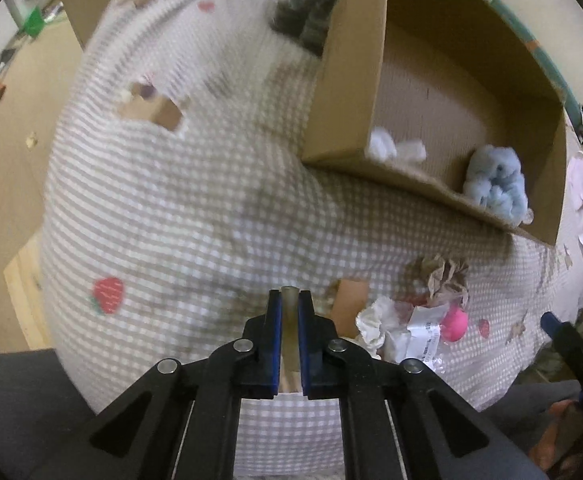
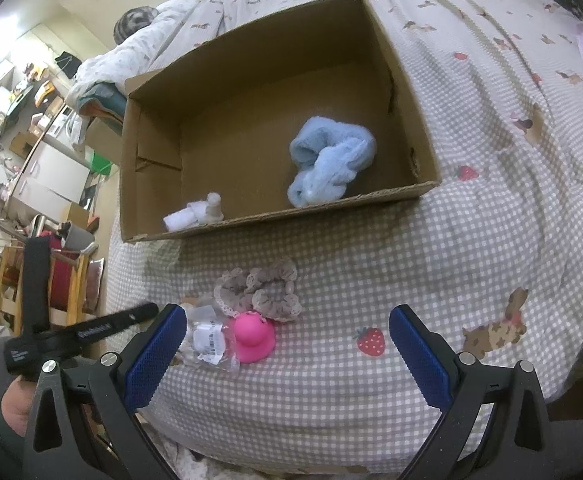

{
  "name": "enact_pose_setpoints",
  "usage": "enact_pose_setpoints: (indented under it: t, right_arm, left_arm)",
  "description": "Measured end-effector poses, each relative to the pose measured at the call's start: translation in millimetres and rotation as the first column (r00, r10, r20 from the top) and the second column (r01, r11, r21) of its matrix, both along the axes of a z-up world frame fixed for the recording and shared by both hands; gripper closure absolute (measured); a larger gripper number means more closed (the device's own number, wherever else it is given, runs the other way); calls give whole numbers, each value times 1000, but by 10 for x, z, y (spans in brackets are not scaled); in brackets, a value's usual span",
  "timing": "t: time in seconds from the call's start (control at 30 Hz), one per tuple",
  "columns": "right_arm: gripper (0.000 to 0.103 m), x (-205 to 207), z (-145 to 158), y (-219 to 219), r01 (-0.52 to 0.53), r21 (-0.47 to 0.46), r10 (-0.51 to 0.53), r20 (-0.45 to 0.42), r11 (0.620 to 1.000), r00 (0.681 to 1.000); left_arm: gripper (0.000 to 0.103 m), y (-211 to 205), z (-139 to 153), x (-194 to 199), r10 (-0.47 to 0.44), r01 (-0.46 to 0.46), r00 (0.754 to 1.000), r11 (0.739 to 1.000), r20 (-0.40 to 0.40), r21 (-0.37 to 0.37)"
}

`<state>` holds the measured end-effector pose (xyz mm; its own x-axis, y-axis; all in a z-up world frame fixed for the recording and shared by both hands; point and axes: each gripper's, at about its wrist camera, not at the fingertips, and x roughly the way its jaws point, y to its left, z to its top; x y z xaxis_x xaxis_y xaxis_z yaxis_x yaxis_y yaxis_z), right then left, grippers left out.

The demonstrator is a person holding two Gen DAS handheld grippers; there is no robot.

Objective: Organize soft objects
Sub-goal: 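Grasp the clear plastic bag beside the pink duck with the right tool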

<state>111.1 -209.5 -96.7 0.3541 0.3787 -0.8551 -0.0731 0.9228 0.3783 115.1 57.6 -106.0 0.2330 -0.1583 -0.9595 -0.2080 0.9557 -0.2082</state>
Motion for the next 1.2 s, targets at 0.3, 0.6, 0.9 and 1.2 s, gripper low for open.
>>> enact_pose_setpoints:
  t: [0.3, 0.6, 0.9, 1.2]
  right_arm:
    - [23, 68, -379, 274, -66, 249, 114, -187, 966, 976]
    - [47, 126, -751, 746, -116, 227, 185, -312, 967, 932]
    - [83, 143, -743, 790, -144, 240, 212, -291, 960, 933]
    - [95, 79, -455, 668, -170, 217, 209, -174, 961, 962]
  left_arm:
    - [96, 128, 386, -110, 4, -7, 993, 1000, 119, 26]
    - [96, 29, 379, -109, -26, 22, 990, 999, 140, 25]
    - [96, 9, 375, -75, -16, 14, 990, 1000, 141, 15]
    - [96, -42, 402, -95, -33, 26, 987, 999, 154, 47]
